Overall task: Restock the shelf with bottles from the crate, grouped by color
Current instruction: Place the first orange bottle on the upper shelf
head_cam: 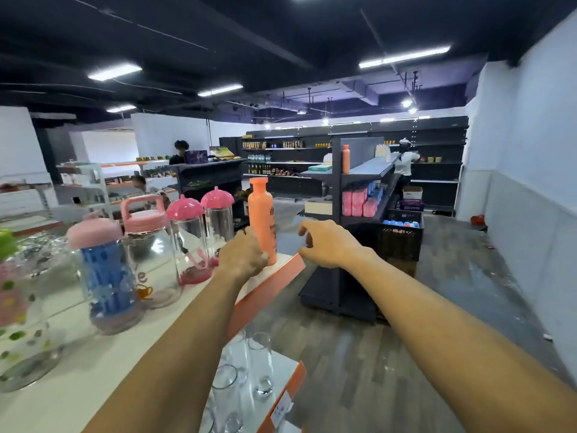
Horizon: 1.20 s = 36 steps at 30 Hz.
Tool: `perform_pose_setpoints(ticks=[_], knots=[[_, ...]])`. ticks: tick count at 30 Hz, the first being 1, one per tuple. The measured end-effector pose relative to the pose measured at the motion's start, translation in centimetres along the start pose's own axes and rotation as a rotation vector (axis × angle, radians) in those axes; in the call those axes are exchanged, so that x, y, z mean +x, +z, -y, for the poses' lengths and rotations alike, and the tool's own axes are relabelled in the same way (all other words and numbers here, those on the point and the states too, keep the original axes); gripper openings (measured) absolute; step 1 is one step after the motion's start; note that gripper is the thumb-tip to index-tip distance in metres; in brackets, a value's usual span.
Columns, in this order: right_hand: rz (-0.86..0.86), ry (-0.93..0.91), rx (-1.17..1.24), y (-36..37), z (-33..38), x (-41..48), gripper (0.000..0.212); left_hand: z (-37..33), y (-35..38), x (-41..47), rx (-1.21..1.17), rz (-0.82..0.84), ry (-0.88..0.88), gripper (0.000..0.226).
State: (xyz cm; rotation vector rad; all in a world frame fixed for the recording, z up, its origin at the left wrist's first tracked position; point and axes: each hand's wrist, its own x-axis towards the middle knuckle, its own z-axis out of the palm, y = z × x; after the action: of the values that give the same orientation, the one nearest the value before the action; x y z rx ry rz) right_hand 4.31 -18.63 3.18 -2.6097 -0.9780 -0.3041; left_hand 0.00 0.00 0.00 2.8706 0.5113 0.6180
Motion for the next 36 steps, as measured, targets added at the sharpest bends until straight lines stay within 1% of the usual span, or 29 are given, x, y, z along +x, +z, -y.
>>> perform_pose_setpoints(ticks=[2,4,8,10,12,15,18,20,23,27,31,36], knots=[[-0.006,-0.017,-0.012,0.7,0.1,1.9,0.046,0.0,0.9,1.3,-0.028,-0.067,-0.043,0.052],[-0.011,-0.046,-0.010,1.2,0.2,3.8,0.052,-0.2,2.0,2.3,-0.060,-0.131,-0.076,0.063],[-0.037,-0.110,0.038,1.6,-0.2,8.3,0.053,-0.4,4.0,4.3,-0.119,-0.214,-0.142,0.079],[-0.019,-0.139,0.036,2.0,-0.7,10.3,0.056,-0.6,4.7,5.0,-0.118,-0.237,-0.158,0.081],[0.038,-0.166,0.037,2.3,-1.0,11.8,0.060,-0.9,5.0,5.3,-0.099,-0.271,-0.177,0.080],[0.112,-0.215,0.032,2.9,-1.5,13.9,0.060,-0.9,5.4,6.1,-0.103,-0.308,-0.185,0.071],[0.113,-0.258,0.057,3.0,-1.9,15.9,0.062,-0.5,5.9,7.5,-0.167,-0.286,-0.189,0.065],[0.128,-0.281,0.058,2.9,-2.2,17.0,0.061,-0.2,6.3,8.3,-0.188,-0.258,-0.206,0.071],[0.127,-0.312,0.039,2.8,-3.2,18.2,0.054,-0.5,6.5,9.2,-0.165,-0.250,-0.197,0.079],[0.115,-0.333,-0.006,1.9,-5.5,18.9,0.051,-2.1,6.9,11.1,-0.167,-0.200,-0.200,0.065],[0.075,-0.297,-0.028,0.2,-10.4,19.2,0.050,-6.4,7.9,13.5,-0.208,-0.182,-0.163,0.062],[0.028,-0.199,-0.027,-3.1,-18.5,18.1,0.043,-14.3,10.2,17.0,-0.267,-0.154,-0.071,0.060]])
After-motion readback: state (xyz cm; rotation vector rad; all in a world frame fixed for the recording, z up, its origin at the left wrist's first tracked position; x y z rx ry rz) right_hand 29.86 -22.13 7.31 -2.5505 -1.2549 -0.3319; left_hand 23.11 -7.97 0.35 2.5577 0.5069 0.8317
